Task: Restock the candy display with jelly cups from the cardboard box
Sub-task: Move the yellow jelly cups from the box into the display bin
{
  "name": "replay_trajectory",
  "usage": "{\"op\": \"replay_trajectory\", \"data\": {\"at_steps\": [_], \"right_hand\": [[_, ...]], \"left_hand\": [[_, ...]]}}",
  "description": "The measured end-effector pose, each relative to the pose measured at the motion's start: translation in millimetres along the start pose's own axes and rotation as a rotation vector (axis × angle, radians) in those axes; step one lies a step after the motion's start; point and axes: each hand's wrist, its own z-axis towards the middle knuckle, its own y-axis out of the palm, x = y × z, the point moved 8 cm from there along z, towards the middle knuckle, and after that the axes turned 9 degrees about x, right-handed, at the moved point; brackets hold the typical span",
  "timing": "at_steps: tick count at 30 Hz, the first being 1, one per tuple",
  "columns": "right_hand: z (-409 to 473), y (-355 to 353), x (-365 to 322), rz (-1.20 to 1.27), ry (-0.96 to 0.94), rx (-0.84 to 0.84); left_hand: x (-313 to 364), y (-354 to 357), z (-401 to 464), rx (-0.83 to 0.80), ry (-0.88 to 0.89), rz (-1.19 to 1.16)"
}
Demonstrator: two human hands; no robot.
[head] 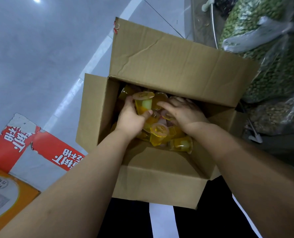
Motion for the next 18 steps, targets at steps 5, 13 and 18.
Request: {"op": "replay_trajectory", "data": {"at_steps": [5, 13, 18], "right_hand": [[-23.4, -19.6, -4.0, 0.303, 0.15, 0.226], [-110.4, -79.1, -65.7, 1.776, 0.625, 0.381], [-187.1, -218.5, -129.2, 1.873, 0.403, 0.324]], "left_hand": [[11.3, -9.8, -17.0, -0.024, 0.079, -0.033], [84.5, -66.4, -105.6, -0.003, 0.131, -0.29], [194.2, -129.1, -202.2, -0.118, 0.246, -0.329]]}}
